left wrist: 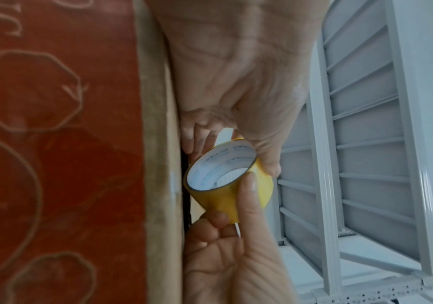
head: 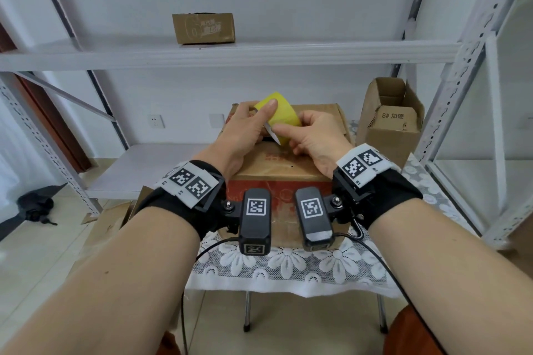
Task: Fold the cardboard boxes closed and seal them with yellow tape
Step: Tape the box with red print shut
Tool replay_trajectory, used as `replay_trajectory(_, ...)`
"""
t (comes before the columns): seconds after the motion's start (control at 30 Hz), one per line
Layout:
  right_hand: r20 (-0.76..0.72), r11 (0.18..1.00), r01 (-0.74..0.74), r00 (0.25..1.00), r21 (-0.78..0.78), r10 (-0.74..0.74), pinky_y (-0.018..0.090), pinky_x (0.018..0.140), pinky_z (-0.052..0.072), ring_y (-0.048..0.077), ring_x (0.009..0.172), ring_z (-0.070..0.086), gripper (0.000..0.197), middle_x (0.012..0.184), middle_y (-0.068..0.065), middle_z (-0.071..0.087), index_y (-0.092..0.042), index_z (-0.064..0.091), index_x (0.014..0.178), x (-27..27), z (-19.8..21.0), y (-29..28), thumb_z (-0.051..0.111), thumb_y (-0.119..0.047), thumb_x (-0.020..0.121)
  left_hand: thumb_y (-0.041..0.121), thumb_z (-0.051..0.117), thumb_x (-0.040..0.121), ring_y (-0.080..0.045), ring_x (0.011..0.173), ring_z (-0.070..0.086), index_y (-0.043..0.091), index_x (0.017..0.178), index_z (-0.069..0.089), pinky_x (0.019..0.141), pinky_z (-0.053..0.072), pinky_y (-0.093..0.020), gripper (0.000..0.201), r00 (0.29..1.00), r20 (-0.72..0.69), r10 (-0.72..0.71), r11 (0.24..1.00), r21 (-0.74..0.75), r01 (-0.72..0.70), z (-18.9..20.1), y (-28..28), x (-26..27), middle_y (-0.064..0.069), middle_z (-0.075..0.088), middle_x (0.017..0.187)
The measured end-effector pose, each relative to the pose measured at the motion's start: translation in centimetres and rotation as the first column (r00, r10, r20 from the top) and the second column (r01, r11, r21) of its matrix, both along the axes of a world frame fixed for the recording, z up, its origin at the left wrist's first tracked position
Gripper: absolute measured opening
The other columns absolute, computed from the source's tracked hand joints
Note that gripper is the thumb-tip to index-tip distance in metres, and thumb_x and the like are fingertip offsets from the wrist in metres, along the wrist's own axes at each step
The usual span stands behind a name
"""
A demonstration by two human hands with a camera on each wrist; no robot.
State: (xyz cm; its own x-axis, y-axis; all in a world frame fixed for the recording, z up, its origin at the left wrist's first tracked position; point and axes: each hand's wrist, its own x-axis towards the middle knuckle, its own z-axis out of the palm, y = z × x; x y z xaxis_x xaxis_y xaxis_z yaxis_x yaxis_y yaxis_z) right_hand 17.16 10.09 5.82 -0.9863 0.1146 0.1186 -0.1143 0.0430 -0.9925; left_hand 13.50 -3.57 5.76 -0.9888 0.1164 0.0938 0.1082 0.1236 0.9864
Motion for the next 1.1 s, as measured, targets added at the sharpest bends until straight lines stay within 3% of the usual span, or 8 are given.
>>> replay_trajectory(0.17, -0.004, 0.99, -0.085, 0.996, -0.11, 0.085, 0.017, 0.044, 0.045, 0.007, 0.048, 0.054, 0.019, 0.069, 0.004, 0.061, -0.01, 0.063, 0.083, 0.02, 0.1, 0.16, 0.073, 0.004, 0.076, 0.049, 0.054, 0.094, -0.019, 0.104, 0.065, 0.016, 0.129, 0.05, 0.087, 0.05, -0.027, 0.048, 0.999, 0.052, 0.003, 0.997, 0.077, -0.007, 0.78, 0.21, 0.23, -0.005, 0.066, 0.115)
replay_trajectory(0.3, 0.024, 0.992, -0.049, 0.998, -0.118, 0.052, 0.018, 0.044, 0.047, 0.01, 0.051, 0.056, 0.018, 0.075, 0.008, 0.063, -0.003, 0.063, 0.089, 0.19, 0.25, -0.02, 0.076, -0.006, 0.077, 0.053, 0.055, 0.093, -0.017, 0.104, 0.065, 0.017, 0.129, 0.05, 0.076, 0.048, -0.024, 0.052, 1.0, 0.011, 0.012, 1.0, 0.022, -0.012, 0.63, 0.37, 0.29, -0.003, 0.065, 0.117)
replay_trajectory(0.4, 0.042, 0.989, 0.007, 0.999, -0.15, 0.0, 0.019, 0.041, 0.047, 0.011, 0.047, 0.056, 0.02, 0.075, 0.01, 0.064, -0.004, 0.061, 0.084, 0.22, 0.34, -0.03, 0.078, -0.014, 0.077, 0.056, 0.054, 0.092, -0.017, 0.106, 0.065, 0.018, 0.128, 0.051, 0.081, 0.049, -0.026, 0.053, 1.0, 0.012, 0.009, 1.0, -0.002, -0.009, 0.52, 0.31, 0.31, -0.002, 0.065, 0.117)
replay_trajectory(0.53, 0.036, 0.92, -0.032, 0.998, -0.391, 0.05, 0.02, 0.044, 0.052, 0.015, 0.049, 0.063, 0.01, 0.078, 0.013, 0.065, -0.001, 0.062, 0.088, 0.43, 0.66, 0.22, 0.07, -0.005, 0.083, 0.052, 0.047, 0.097, -0.019, 0.101, 0.066, 0.021, 0.107, 0.056, 0.092, 0.05, -0.031, 0.034, 0.999, 0.051, 0.004, 0.999, 0.053, -0.006, 1.02, 0.26, 0.47, -0.005, 0.068, 0.109)
replay_trajectory(0.7, 0.019, 0.87, -0.034, 0.999, -0.491, 0.05, 0.021, 0.049, 0.055, 0.016, 0.052, 0.065, 0.017, 0.082, 0.014, 0.067, 0.006, 0.061, 0.101, 0.61, 0.83, 0.64, 0.063, -0.004, 0.088, 0.05, 0.057, 0.092, -0.016, 0.107, 0.065, 0.023, 0.133, 0.045, 0.084, 0.05, -0.026, 0.05, 0.997, 0.051, -0.065, 0.997, 0.039, 0.063, 0.97, 0.31, 0.91, 0.0, 0.063, 0.12)
replay_trajectory(0.9, -0.007, 0.856, -0.068, 0.997, -0.513, 0.076, 0.022, 0.054, 0.057, 0.017, 0.056, 0.066, 0.02, 0.083, 0.014, 0.068, 0.008, 0.061, 0.106, 0.78, 0.83, 0.68, 0.059, -0.003, 0.09, 0.036, 0.075, 0.082, -0.014, 0.103, 0.066, 0.026, 0.138, 0.041, 0.08, 0.05, -0.024, 0.066, 0.997, 0.001, -0.083, 0.997, 0.008, 0.083, 0.42, -0.05, 0.69, 0.001, 0.065, 0.114)
replay_trajectory(1.0, -0.025, 0.84, -0.112, 0.993, -0.531, 0.117, 0.023, 0.058, 0.058, 0.018, 0.059, 0.068, 0.017, 0.083, 0.014, 0.069, 0.005, 0.06, 0.107, 0.84, 0.91, 0.71, 0.056, 0.001, 0.091, 0.053, 0.074, 0.075, -0.012, 0.097, 0.067, 0.023, 0.138, 0.044, 0.083, 0.05, -0.028, 0.076, 0.998, -0.001, -0.07, 0.998, 0.005, 0.07, 0.31, -0.12, 0.47, 0.002, 0.066, 0.116)
replay_trajectory(1.1, -0.011, 0.866, -0.129, 0.99, -0.484, 0.141, 0.022, 0.055, 0.057, 0.016, 0.058, 0.068, 0.015, 0.084, 0.014, 0.068, 0.001, 0.061, 0.105, 0.94, 0.89, 0.64, 0.059, -0.001, 0.09, 0.072, 0.067, 0.063, -0.01, 0.077, 0.067, 0.017, 0.128, 0.053, 0.07, 0.049, -0.027, 0.086, 0.997, 0.022, -0.074, 0.997, -0.003, 0.074, 0.46, -0.09, 0.56, -0.004, 0.07, 0.109)
